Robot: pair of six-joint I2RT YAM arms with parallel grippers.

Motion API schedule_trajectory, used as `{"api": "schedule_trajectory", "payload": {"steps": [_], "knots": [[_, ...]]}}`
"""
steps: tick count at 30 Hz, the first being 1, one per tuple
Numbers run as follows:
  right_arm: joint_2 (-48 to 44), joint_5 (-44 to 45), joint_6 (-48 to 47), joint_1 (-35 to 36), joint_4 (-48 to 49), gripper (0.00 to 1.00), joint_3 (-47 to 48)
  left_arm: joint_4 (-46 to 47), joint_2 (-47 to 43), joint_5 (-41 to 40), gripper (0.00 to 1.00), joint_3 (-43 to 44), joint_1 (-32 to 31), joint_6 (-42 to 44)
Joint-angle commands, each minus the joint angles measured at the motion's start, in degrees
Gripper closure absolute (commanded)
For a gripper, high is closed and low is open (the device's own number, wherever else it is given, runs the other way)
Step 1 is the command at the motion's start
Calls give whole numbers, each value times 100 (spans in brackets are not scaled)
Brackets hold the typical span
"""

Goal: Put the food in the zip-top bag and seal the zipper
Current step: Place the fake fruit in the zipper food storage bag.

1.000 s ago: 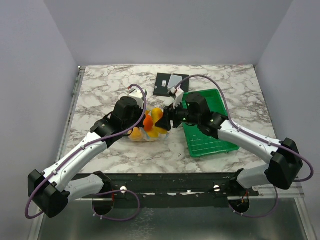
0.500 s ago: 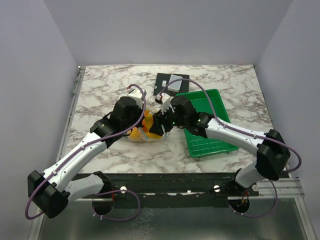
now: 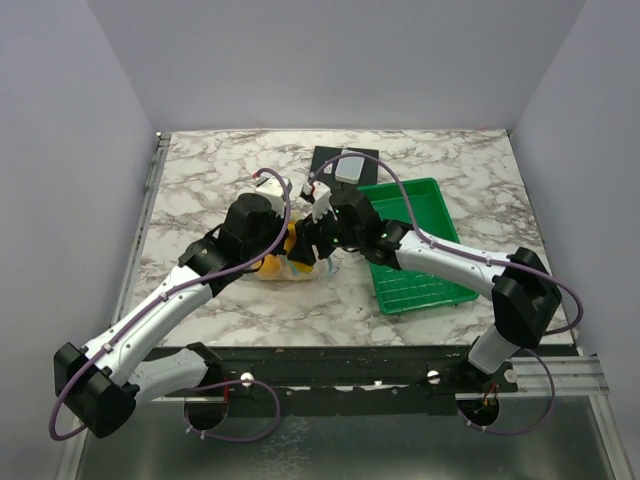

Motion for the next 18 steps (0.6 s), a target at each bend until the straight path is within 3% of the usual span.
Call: {"api": "schedule_trajectory", "payload": {"steps": [1,18], "knots": [[185,-193,304,87,700,83,107,100,-121,237,100,37,-14,22],[385,288,838,253,1962,77,-321,264,-535,359,100,-11,-10,49]]}}
